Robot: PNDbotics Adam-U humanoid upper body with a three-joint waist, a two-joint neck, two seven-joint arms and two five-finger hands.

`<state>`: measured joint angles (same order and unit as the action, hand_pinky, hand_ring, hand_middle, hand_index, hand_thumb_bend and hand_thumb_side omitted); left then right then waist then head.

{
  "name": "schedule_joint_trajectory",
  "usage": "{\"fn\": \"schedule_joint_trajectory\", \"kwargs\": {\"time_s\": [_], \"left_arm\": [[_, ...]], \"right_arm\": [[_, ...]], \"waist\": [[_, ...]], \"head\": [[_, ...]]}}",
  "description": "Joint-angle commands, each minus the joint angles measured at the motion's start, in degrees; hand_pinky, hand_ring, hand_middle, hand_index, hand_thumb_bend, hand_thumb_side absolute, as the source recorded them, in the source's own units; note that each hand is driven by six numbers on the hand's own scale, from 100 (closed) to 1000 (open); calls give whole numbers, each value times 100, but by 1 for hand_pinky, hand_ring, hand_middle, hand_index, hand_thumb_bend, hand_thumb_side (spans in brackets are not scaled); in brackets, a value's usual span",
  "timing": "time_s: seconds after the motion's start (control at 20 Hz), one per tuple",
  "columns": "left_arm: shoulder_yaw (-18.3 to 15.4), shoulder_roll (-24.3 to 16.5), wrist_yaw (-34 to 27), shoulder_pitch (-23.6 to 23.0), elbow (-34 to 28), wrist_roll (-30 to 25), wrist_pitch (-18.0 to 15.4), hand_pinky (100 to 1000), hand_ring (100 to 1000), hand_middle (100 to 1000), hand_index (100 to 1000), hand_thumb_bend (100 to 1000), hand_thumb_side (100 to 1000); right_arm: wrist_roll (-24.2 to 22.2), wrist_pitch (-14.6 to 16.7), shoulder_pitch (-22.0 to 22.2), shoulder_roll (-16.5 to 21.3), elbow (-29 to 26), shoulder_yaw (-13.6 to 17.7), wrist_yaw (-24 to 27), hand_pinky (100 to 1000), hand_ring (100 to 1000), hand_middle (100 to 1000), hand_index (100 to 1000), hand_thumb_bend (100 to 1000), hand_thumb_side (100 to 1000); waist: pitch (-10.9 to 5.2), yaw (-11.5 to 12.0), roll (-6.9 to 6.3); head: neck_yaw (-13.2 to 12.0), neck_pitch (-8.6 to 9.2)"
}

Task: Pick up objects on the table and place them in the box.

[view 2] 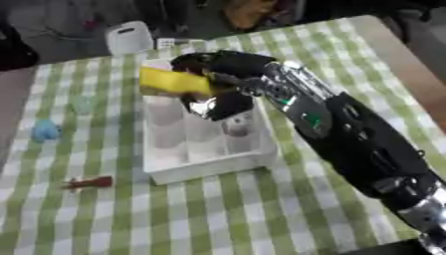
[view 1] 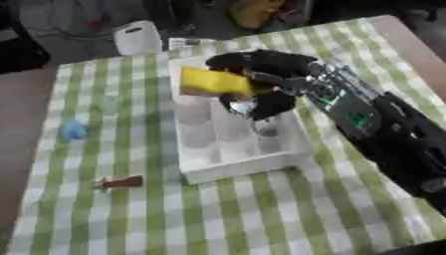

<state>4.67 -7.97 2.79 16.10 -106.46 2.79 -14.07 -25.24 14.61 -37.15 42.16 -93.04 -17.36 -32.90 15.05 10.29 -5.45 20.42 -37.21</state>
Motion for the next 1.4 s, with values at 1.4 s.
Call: {"fn": "schedule_joint_trajectory", "kwargs": {"time_s": [1.4], "left_arm": [[-59,-53,-7,31,-95,-7,-28,778,1000,708,769,100,796]], "right_arm": [[-527,379,-139,87,39,-77,-932,1000,1000,1000,1000,214,768]], "waist": [[-160,100,-42]], "head": [[54,33]]}}
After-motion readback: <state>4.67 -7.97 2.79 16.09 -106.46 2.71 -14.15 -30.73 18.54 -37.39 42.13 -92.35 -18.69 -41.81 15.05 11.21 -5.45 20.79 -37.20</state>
